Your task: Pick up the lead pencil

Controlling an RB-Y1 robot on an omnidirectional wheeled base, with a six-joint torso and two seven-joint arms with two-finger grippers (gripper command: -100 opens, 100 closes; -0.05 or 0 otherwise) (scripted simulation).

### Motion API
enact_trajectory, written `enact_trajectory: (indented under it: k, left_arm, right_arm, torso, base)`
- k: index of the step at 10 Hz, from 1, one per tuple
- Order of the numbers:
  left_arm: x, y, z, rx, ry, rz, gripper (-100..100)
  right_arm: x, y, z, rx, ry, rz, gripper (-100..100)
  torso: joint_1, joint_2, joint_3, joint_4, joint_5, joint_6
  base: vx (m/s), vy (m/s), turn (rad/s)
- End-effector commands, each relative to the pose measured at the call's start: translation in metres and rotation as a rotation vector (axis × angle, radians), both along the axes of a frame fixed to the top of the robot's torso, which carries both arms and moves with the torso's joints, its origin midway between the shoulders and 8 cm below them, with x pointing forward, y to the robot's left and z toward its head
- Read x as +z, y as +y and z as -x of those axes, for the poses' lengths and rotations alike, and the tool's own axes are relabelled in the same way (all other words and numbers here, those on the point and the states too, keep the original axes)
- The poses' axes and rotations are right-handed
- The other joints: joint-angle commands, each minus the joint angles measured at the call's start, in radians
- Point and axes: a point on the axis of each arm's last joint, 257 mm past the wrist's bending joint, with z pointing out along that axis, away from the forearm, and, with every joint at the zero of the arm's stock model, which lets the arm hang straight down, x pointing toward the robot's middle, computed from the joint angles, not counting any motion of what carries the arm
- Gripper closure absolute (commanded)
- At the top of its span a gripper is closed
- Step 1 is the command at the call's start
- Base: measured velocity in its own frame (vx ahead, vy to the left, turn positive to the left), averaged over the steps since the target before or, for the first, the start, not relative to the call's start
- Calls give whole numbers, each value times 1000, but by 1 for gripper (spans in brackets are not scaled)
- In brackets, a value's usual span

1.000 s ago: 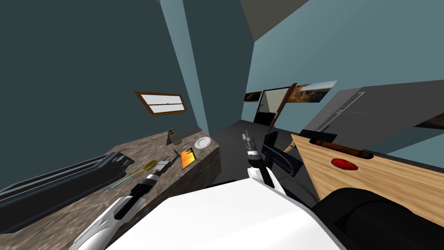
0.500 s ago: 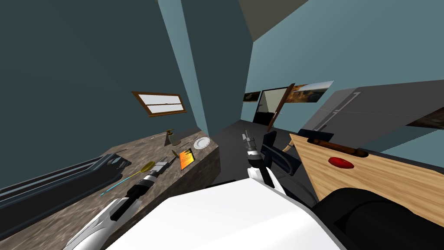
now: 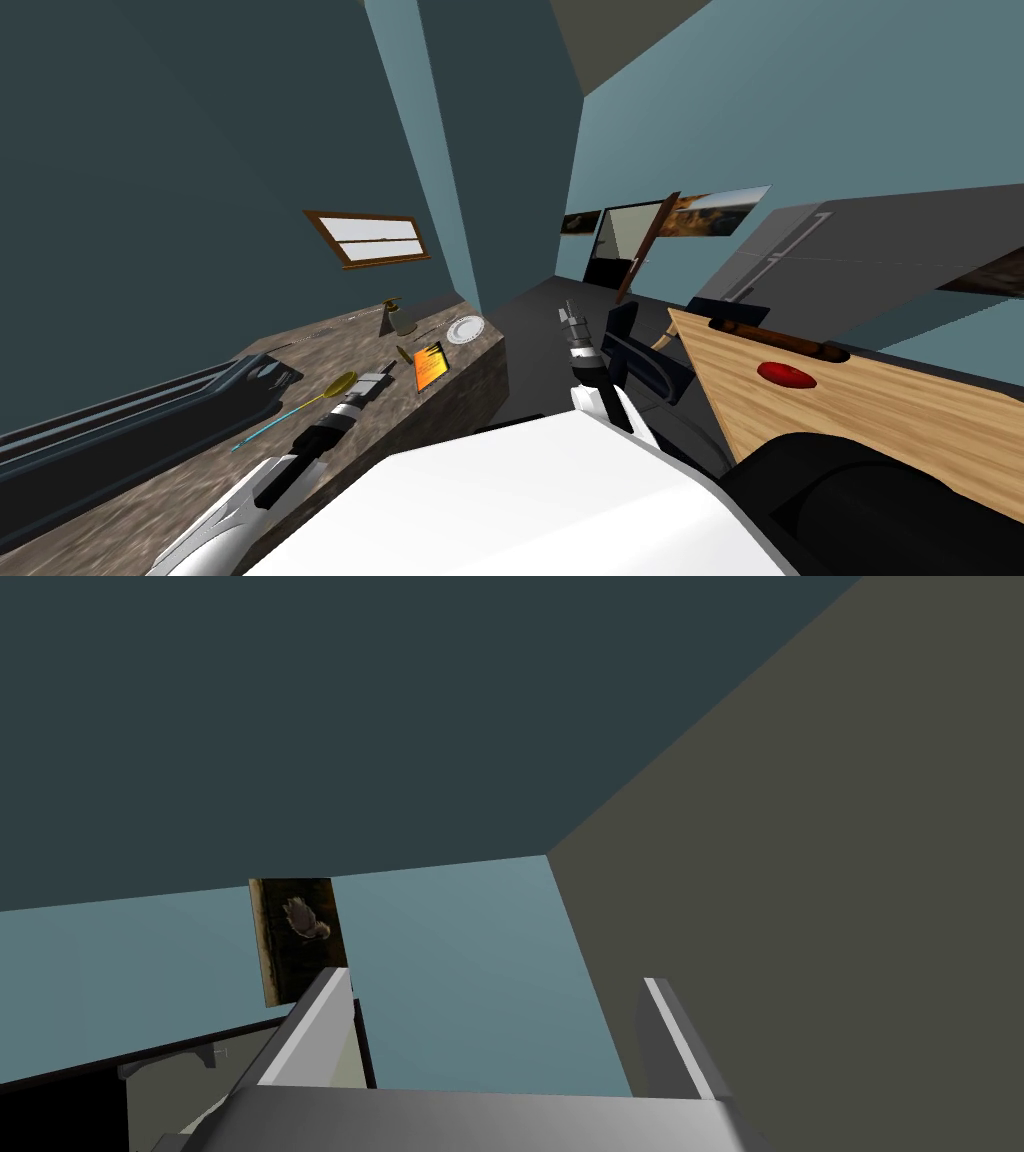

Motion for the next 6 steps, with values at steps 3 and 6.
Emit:
enact_trajectory:
  k: [3, 6]
  left_arm:
    - [-3, 4, -5, 23, 5, -2, -100]
    - [-5, 5, -7, 34, 8, -2, -100]
  right_arm:
    - [0, 0, 0, 0, 0, 0, 0]
    - [0, 0, 0, 0, 0, 0, 0]
  torso:
    - [0, 0, 0, 0, 0, 0]
    - [2, 1, 1, 0, 0, 0]
  base:
    - [-5, 6, -38]
    - [-19, 22, -82]
